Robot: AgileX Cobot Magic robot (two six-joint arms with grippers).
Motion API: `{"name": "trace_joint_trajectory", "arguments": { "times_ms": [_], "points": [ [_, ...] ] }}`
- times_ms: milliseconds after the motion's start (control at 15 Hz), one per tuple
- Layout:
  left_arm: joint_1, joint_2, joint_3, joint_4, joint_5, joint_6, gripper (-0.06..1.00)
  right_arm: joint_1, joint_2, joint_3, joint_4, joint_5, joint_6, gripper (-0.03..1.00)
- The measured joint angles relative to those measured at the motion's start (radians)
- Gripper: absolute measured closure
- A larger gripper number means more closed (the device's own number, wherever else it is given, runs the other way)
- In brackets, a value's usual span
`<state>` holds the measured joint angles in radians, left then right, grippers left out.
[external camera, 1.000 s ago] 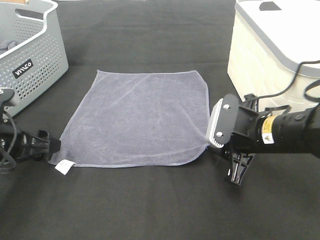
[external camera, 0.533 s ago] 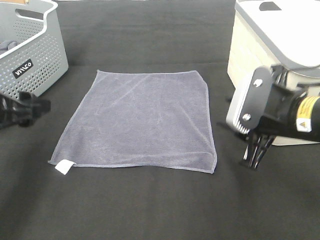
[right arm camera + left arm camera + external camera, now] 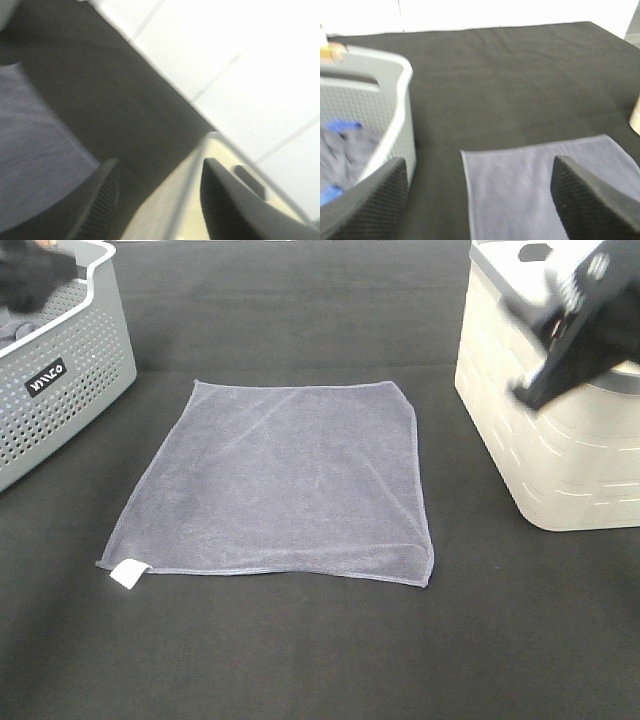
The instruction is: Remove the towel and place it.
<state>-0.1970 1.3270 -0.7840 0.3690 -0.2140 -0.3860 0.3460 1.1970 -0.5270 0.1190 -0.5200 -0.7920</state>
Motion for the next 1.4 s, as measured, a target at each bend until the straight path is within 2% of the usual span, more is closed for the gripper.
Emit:
{"name": "trace_joint_trajectory", "arguments": {
  "times_ms": [133, 333, 467, 600, 733, 800, 867, 933, 1000, 1067, 1133, 1200, 1267, 1400],
  "points": [
    [0.003, 0.0, -0.111, 0.0, 0.134, 0.014, 0.21, 0.0, -0.001, -0.062, 0.277, -0.06, -0.123, 0.46],
    [0.004, 0.017, -0.279, 0.0, 0.344, 0.016, 0.21, 0.0, 0.0, -0.225, 0.782, -0.054, -0.241, 0.46],
    [0.004, 0.062, -0.401, 0.0, 0.498, 0.015, 0.21, -0.002, 0.004, -0.34, 1.064, 0.052, -0.388, 0.44],
    [0.004, 0.131, -0.539, 0.0, 0.675, 0.015, 0.21, -0.002, 0.034, -0.462, 1.319, 0.167, -0.597, 0.38],
    [0.004, 0.201, -0.654, 0.0, 0.826, 0.024, 0.21, -0.002, 0.078, -0.55, 1.546, 0.193, -0.792, 0.34],
    [0.004, 0.23, -0.713, 0.0, 0.883, 0.043, 0.21, -0.002, 0.097, -0.593, 1.589, 0.194, -0.887, 0.33],
    [0.004, 0.259, -0.762, 0.0, 0.932, 0.067, 0.21, -0.002, 0.114, -0.629, 1.609, 0.197, -0.929, 0.33],
    [0.004, 0.283, -0.81, -0.001, 0.977, 0.094, 0.21, -0.002, 0.128, -0.66, 1.615, 0.201, -0.945, 0.33],
    [0.004, 0.309, -0.874, -0.003, 1.02, 0.124, 0.21, -0.002, 0.157, -0.721, 1.621, 0.253, -0.952, 0.33],
    [0.004, 0.309, -0.874, -0.003, 1.02, 0.124, 0.21, -0.002, 0.157, -0.721, 1.621, 0.253, -0.952, 0.33],
    [0.004, 0.318, -0.892, -0.005, 1.029, 0.14, 0.21, -0.002, 0.186, -0.775, 1.629, 0.43, -0.951, 0.33],
    [0.004, 0.319, -0.892, -0.006, 1.035, 0.146, 0.21, -0.002, 0.201, -0.798, 1.619, 0.541, -0.951, 0.33],
    [0.004, 0.319, -0.892, -0.008, 1.059, 0.155, 0.21, -0.002, 0.215, -0.818, 1.561, 0.635, -0.946, 0.33],
    [0.004, 0.319, -0.907, -0.014, 1.105, 0.18, 0.22, -0.002, 0.245, -0.84, 1.357, 0.745, -0.855, 0.34]
  ]
}}
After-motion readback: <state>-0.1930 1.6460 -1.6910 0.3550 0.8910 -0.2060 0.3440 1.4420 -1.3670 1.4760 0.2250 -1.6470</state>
